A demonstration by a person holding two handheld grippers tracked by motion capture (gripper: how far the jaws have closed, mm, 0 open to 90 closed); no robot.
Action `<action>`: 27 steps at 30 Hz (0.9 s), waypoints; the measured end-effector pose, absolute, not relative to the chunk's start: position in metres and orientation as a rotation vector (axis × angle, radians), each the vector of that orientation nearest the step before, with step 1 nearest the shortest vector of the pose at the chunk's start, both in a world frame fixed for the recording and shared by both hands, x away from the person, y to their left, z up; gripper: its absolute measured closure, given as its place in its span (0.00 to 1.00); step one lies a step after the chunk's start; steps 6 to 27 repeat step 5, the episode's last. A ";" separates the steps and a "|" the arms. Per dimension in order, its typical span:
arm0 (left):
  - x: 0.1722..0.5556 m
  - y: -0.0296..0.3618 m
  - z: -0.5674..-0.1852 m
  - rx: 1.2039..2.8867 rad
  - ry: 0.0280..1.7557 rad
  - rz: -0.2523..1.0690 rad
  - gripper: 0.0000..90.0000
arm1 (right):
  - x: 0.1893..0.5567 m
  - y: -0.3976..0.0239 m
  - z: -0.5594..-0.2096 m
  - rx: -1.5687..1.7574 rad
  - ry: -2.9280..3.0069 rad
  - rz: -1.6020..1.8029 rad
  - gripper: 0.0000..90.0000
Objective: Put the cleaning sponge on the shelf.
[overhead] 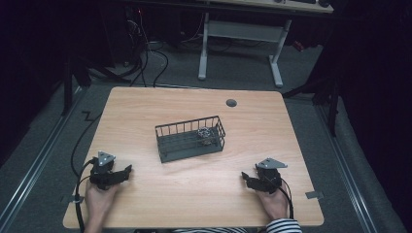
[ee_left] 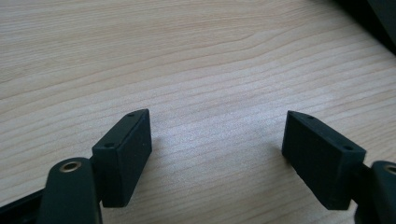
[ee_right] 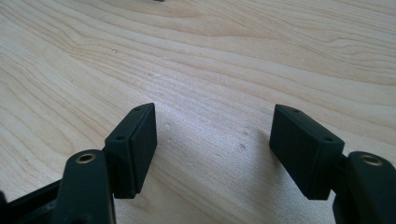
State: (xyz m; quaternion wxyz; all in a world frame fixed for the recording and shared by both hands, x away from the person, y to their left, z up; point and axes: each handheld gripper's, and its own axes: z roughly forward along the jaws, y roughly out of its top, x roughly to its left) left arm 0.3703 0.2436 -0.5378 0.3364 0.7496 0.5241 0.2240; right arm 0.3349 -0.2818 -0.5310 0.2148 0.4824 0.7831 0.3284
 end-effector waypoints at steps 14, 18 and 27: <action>0.370 0.244 -0.538 1.957 1.365 0.583 0.26 | 0.335 -0.282 -0.531 1.339 2.171 0.913 0.36; 0.370 0.244 -0.538 1.957 1.365 0.583 0.26 | 0.335 -0.282 -0.531 1.339 2.171 0.913 0.36; 0.370 0.244 -0.538 1.957 1.365 0.583 0.26 | 0.335 -0.282 -0.531 1.339 2.171 0.913 0.36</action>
